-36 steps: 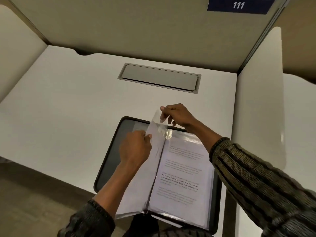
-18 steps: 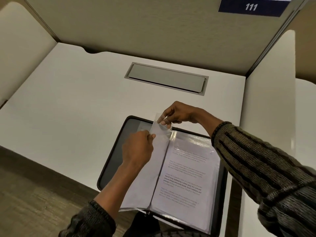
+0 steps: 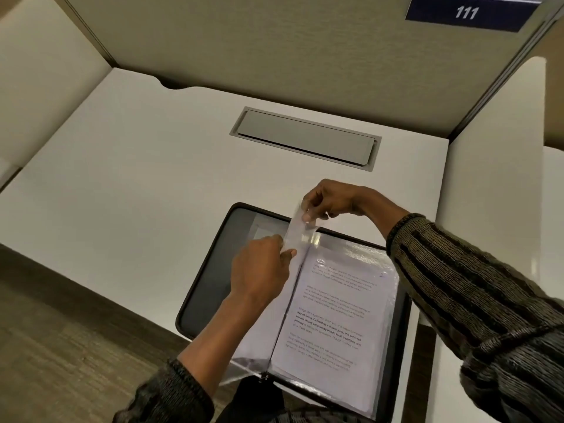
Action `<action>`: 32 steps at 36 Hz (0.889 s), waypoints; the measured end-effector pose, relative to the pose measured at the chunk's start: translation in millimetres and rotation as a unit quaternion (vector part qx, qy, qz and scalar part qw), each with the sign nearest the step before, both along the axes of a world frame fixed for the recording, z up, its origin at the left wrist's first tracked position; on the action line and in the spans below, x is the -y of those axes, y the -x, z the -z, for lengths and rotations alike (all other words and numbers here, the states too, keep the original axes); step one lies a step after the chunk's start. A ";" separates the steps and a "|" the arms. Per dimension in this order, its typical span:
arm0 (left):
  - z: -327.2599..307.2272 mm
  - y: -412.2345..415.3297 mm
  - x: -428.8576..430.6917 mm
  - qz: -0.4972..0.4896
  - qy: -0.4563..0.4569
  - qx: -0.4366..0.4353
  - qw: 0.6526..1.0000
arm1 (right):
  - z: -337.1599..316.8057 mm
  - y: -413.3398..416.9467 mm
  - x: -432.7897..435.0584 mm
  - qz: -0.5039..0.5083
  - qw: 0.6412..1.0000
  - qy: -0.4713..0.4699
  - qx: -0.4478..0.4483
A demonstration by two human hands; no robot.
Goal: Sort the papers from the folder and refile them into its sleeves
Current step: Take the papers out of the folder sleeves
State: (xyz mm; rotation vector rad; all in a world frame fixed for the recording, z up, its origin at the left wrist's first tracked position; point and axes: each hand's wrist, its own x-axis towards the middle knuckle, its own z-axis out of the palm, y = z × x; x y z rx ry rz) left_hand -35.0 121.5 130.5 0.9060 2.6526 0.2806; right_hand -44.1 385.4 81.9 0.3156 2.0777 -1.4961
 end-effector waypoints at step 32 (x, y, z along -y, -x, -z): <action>14.2 -75.4 -12.7 0.084 -0.062 -0.005 0.995 | -82.1 -3.5 1.1 0.315 0.827 -0.464 0.017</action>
